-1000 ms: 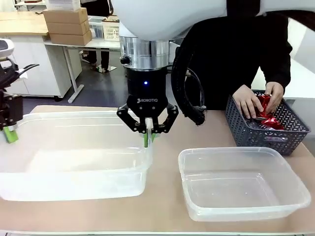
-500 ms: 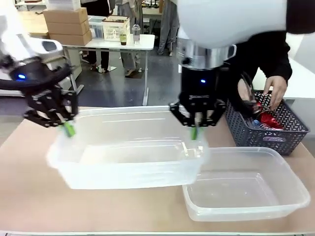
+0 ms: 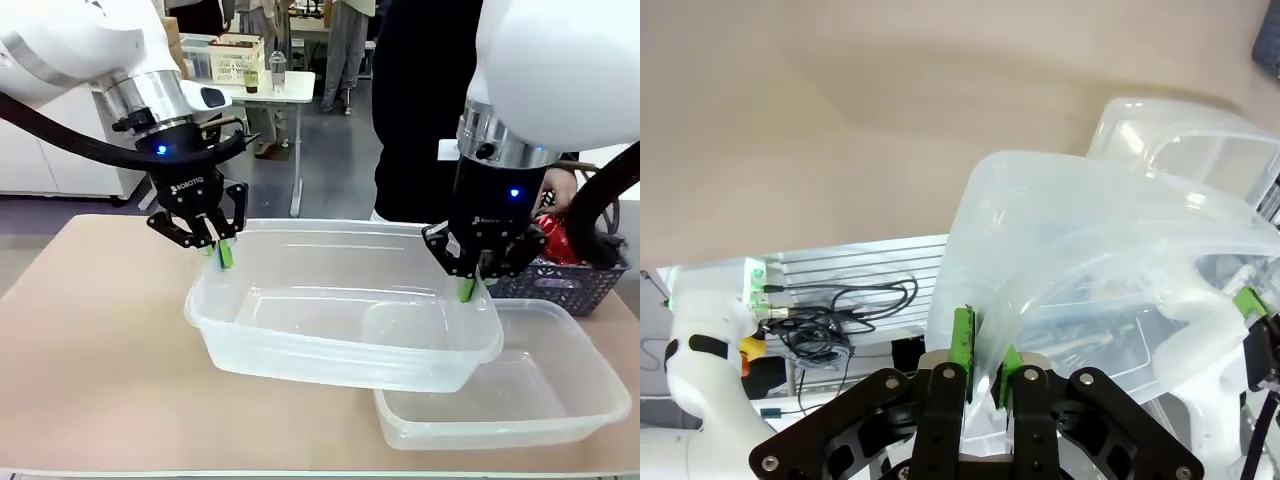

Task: Sort the waste into each basket.
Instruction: Pick up the Organizing box on the left side of the table and lift it, then offer the picked Organizing box to the human.

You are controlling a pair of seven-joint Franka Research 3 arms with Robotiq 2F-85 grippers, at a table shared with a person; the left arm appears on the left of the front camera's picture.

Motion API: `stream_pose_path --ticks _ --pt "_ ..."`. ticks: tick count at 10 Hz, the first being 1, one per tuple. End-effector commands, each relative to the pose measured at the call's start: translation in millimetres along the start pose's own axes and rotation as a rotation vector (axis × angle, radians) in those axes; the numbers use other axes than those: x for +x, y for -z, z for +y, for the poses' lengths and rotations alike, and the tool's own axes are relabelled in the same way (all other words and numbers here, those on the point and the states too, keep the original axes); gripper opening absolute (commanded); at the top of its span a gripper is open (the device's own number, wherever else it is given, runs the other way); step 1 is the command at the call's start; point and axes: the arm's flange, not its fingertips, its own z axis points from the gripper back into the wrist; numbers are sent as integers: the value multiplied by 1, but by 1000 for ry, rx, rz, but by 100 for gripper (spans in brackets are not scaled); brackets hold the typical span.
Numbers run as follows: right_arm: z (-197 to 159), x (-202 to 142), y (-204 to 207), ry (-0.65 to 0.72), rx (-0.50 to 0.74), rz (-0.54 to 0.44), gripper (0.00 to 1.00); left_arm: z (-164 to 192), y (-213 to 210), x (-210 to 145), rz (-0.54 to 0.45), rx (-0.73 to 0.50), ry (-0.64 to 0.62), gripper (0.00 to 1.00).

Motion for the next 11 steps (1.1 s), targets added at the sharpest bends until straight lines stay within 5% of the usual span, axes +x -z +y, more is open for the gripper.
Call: stream_pose_path --ticks 1,11 --pt "5 1 -1 -15 -12 11 6 3 -1 -4 5 2 10 8" --pt "5 1 -1 -15 -12 11 6 3 -1 -4 5 2 10 8"
